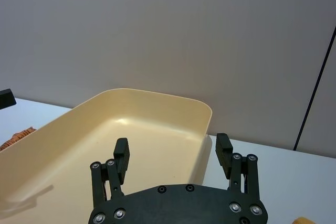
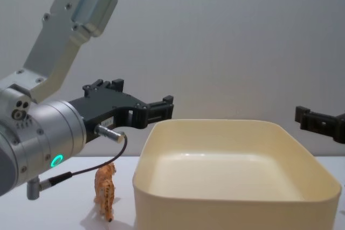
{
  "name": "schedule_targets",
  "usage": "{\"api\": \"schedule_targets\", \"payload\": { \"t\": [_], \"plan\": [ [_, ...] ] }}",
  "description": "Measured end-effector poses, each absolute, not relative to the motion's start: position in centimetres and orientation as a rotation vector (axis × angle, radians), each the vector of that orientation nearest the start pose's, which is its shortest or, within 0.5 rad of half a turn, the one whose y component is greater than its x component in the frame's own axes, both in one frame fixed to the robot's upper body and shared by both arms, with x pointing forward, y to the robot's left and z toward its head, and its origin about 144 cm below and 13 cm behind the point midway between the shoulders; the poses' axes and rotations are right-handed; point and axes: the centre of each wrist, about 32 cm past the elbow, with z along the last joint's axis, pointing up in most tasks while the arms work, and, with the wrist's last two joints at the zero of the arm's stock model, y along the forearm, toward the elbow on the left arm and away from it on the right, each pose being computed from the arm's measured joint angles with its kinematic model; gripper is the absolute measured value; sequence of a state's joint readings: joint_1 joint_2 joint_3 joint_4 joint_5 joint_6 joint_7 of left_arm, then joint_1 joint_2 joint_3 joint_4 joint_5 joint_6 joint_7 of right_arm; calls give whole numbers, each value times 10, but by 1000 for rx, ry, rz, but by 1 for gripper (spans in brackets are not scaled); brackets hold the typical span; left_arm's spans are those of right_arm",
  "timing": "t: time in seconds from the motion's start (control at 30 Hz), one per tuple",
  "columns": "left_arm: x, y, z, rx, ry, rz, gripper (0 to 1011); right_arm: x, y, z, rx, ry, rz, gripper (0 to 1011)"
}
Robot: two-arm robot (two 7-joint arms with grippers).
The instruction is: Pick up the toy alternately with two hands and place it into the central storage box.
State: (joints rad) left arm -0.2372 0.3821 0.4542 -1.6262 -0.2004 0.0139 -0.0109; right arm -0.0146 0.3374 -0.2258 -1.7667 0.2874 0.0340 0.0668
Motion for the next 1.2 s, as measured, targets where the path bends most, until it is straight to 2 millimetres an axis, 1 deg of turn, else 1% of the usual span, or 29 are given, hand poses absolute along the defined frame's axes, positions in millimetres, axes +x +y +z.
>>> {"api": "schedule_targets", "payload": {
  "t": [1.2],
  "plan": [
    [492,198,1204,61,-268,1124,1001,443,-237,1189,26,-75,-1230,1001]
  ]
}}
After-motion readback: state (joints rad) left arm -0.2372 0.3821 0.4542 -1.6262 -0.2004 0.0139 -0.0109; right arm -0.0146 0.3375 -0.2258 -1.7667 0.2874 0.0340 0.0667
